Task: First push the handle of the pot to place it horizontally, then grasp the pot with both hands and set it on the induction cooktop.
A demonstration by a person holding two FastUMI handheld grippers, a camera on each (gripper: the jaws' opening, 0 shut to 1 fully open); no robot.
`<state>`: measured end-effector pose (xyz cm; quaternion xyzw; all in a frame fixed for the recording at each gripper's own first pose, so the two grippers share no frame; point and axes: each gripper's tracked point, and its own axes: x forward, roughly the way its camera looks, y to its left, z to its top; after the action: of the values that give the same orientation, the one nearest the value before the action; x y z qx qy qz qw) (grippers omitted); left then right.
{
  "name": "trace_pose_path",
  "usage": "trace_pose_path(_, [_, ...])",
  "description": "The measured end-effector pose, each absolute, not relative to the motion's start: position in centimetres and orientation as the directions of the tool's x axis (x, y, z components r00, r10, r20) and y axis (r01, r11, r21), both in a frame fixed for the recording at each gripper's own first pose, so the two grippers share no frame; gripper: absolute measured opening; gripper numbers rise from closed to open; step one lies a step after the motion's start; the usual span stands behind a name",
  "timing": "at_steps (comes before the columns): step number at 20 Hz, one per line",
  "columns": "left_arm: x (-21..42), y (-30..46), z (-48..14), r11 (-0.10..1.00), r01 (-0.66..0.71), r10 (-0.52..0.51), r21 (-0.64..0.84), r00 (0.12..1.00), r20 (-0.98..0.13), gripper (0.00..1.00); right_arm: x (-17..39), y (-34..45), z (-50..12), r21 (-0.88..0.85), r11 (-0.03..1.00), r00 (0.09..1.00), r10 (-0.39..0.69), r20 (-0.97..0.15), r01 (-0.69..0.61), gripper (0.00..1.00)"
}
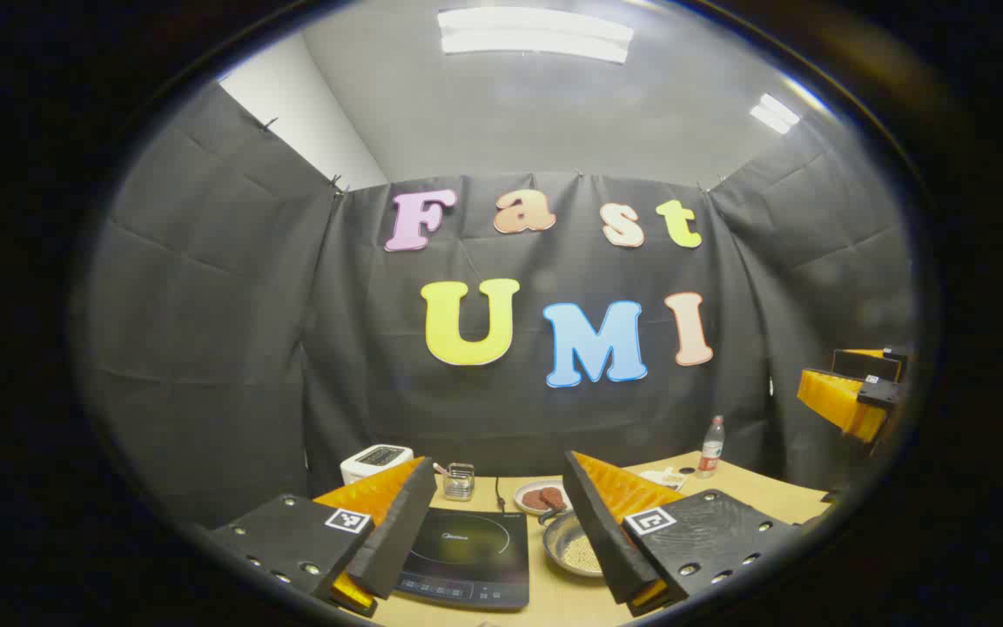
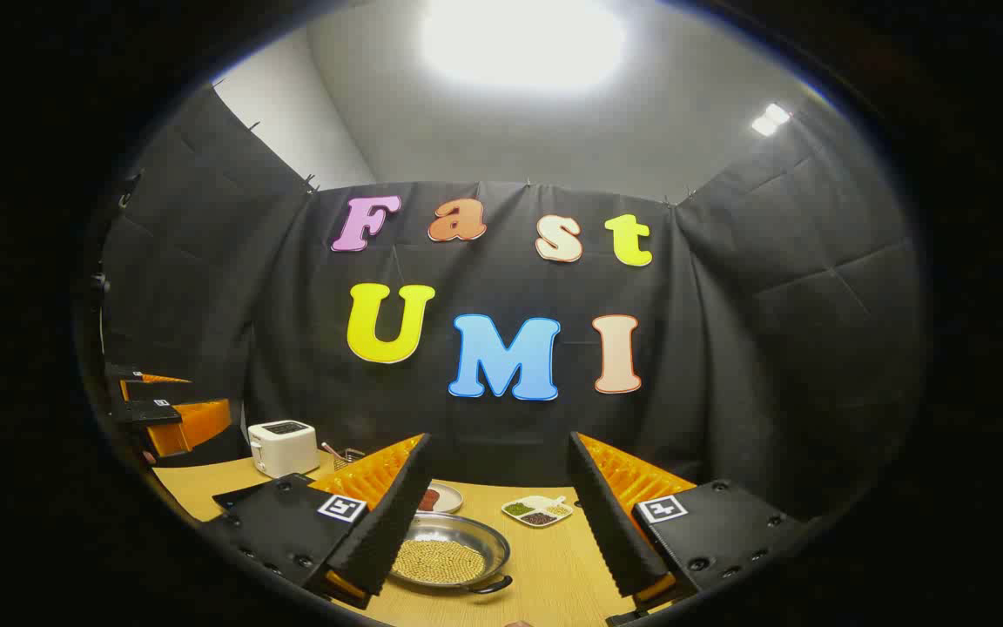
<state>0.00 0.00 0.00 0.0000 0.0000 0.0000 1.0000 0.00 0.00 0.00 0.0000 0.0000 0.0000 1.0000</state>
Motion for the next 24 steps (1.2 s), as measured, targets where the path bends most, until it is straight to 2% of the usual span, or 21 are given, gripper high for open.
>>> trace_pose_path(24, [-0.5, 2.2, 0.6, 1.000, -0.010, 0.010, 0.005, 1.000, 0.017, 0.87, 0.0, 0.8, -1.4, 0.011, 1.000, 0.999, -0.009, -0.053, 0.009, 0.96])
